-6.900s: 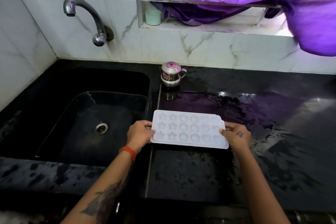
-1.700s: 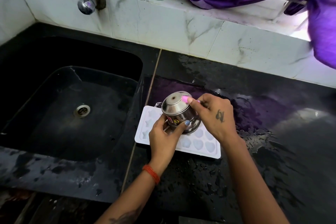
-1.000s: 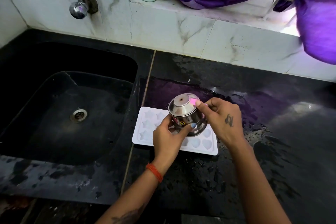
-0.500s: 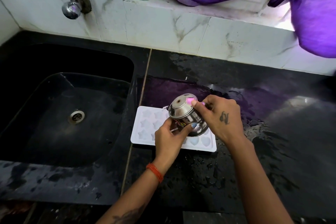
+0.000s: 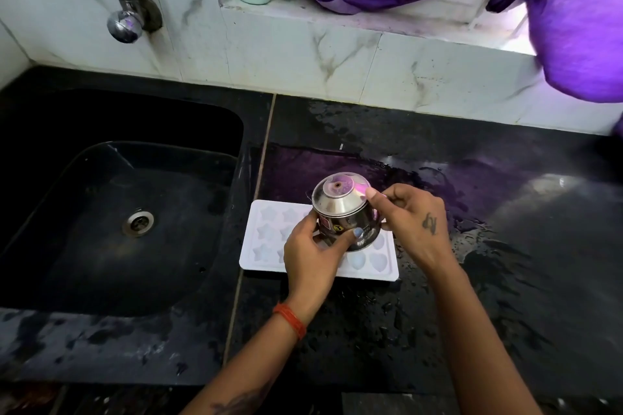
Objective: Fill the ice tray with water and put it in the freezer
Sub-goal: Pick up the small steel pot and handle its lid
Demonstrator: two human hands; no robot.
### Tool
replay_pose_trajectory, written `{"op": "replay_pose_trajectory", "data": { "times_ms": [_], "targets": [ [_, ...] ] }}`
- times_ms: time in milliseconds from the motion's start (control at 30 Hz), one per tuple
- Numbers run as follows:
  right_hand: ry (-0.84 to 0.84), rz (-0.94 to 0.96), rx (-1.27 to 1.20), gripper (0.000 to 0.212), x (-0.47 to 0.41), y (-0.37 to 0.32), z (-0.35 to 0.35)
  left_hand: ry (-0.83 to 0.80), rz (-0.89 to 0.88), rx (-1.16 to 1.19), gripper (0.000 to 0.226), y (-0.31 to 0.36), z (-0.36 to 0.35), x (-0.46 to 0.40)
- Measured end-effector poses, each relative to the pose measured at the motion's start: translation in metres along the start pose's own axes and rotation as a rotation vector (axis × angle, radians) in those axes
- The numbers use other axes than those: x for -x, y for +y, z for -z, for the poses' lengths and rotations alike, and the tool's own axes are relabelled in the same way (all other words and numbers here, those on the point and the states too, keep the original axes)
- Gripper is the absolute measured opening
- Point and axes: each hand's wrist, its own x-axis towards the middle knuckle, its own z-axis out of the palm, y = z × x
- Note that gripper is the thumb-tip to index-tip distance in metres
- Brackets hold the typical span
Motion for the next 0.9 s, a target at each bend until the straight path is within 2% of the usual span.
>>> {"op": "replay_pose_trajectory", "data": {
  "times_ms": [133, 533, 900],
  "targets": [
    [0.039, 0.022, 0.056, 0.034, 0.004, -0.004, 0.006, -0.012, 0.010, -0.017, 0.052, -0.002, -0.005, 0.000],
    [0.036, 0.086, 0.314, 0.040, 0.008, -0.009, 0.016, -0.116, 0.110, 0.067, 0.038, -0.006, -0.016, 0.006],
    [0.033, 0.087, 0.336, 0.040, 0.009, -0.008, 0.018, -0.143, 0.117, 0.055, 0.041, -0.006, -0.019, 0.007]
  ]
}}
